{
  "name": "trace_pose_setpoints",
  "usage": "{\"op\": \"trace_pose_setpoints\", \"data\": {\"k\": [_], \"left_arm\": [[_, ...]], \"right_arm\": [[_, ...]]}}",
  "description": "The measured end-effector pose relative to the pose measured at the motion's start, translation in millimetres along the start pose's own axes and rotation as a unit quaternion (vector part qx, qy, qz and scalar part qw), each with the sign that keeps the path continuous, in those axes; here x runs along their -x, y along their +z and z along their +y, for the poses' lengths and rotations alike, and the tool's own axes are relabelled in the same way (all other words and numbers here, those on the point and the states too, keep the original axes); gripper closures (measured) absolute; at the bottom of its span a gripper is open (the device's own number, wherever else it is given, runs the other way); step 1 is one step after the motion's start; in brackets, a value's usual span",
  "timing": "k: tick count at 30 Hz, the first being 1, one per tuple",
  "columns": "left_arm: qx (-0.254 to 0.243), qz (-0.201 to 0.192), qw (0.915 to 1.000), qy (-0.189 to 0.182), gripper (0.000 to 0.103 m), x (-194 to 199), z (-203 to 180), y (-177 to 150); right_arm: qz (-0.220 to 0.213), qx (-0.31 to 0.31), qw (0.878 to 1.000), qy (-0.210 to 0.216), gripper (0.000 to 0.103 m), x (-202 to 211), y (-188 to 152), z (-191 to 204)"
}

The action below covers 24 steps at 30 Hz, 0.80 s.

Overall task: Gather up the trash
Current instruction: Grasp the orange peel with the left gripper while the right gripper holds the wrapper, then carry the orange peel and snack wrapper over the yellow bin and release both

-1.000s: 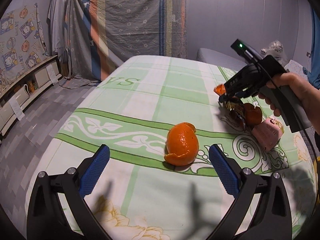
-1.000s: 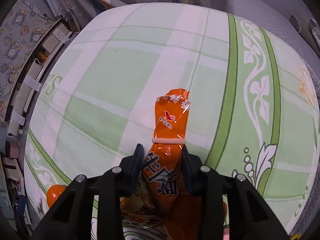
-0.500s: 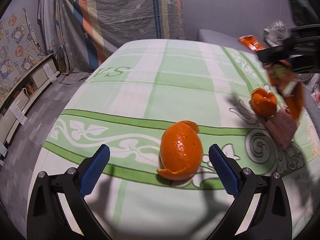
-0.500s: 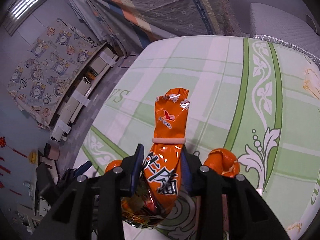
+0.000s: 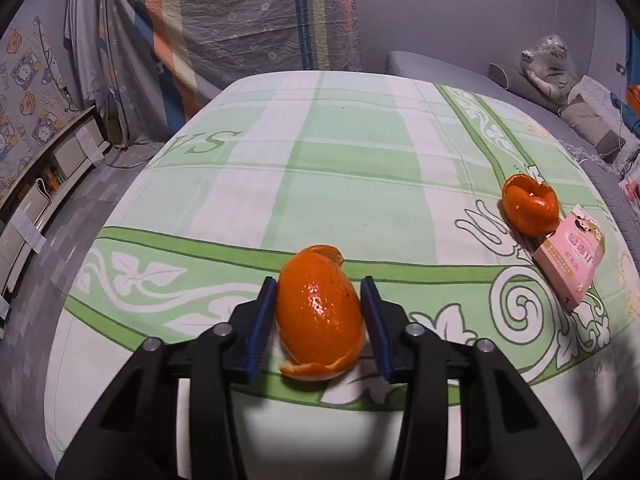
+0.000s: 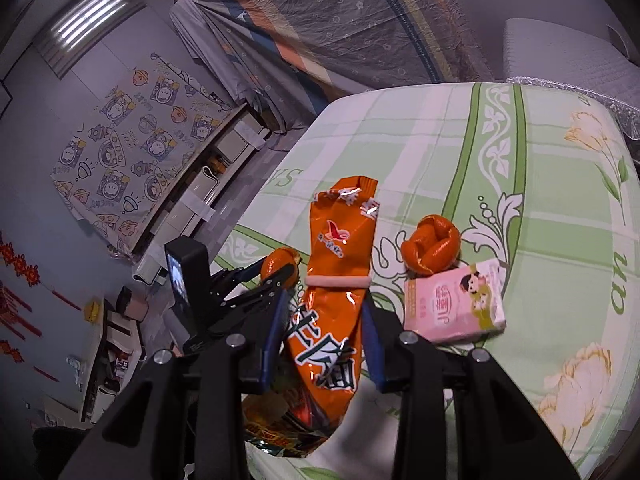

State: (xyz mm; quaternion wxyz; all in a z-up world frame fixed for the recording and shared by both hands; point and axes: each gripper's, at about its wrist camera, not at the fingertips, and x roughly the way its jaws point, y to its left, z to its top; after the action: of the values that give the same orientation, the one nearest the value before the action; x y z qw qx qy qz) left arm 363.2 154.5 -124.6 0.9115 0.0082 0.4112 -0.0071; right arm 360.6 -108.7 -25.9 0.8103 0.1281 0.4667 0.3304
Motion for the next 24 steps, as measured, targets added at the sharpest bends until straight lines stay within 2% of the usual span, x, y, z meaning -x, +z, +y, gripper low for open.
{"op": "trace_pose_setpoints", "data": {"k": [3, 10, 15, 20, 24], "left_arm": [[0.018, -0.007, 0.9997, -0.014, 0.069, 15, 1, -2], [0.033, -0.093, 0.9943, -0.04, 0.069, 104, -19, -2], [0.0, -0.15, 0.9854, -0.08, 0.069, 160, -69, 4], [-0.055, -0.175, 0.9734, -0.137, 0.069, 191, -137, 8], [-0.1, -0.185, 0.9606, -0.181, 0.069, 209, -194, 5]], "right_arm": [[-0.011, -0.011, 1.0, 0.004, 0.07, 18, -14, -3], [-0.059, -0.057, 0.997, 0.011, 0.07, 72, -51, -26], [-0.109, -0.094, 0.99, -0.006, 0.07, 118, -86, -51], [-0.164, -0.123, 0.978, -0.036, 0.07, 168, -126, -75], [-0.206, -0.151, 0.965, -0.066, 0.07, 211, -161, -97]]}}
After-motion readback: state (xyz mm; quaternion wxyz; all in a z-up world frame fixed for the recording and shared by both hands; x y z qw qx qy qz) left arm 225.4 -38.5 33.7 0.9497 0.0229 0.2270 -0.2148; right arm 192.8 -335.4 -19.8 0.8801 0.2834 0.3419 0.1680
